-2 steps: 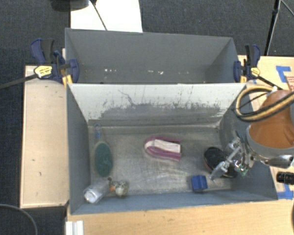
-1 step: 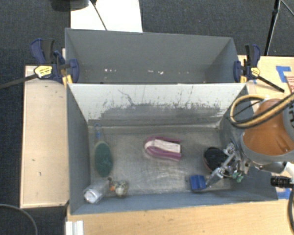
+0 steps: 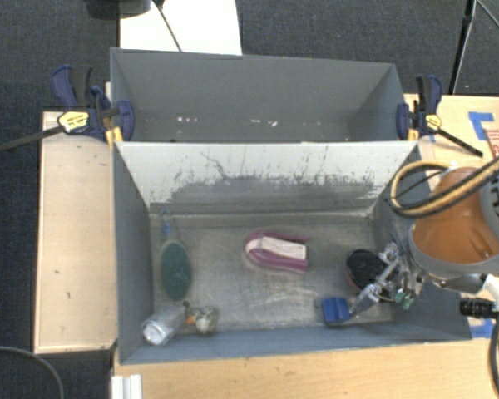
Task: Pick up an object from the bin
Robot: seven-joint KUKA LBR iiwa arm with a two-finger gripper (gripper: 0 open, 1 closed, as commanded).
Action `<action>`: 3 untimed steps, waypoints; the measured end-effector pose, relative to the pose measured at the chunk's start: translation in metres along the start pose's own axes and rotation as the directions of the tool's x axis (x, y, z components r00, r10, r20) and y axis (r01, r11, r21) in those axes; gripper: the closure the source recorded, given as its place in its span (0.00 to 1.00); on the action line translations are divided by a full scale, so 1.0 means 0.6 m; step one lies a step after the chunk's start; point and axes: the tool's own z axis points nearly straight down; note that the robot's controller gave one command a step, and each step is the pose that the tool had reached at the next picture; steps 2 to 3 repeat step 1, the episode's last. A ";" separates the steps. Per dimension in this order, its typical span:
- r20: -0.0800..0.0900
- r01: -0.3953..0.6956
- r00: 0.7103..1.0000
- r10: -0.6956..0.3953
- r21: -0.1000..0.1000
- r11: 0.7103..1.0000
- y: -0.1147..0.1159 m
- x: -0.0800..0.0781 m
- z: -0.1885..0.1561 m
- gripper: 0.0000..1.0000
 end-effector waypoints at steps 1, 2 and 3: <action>-0.001 0.002 1.000 -0.002 -0.001 1.000 0.001 0.001 0.000 1.00; -0.001 0.002 1.000 -0.002 -0.001 1.000 0.001 0.001 0.000 1.00; -0.001 0.002 1.000 -0.002 -0.001 1.000 0.001 0.001 0.000 1.00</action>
Offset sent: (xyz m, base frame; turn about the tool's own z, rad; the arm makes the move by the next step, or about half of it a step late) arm 0.0000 0.0000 0.0000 0.0000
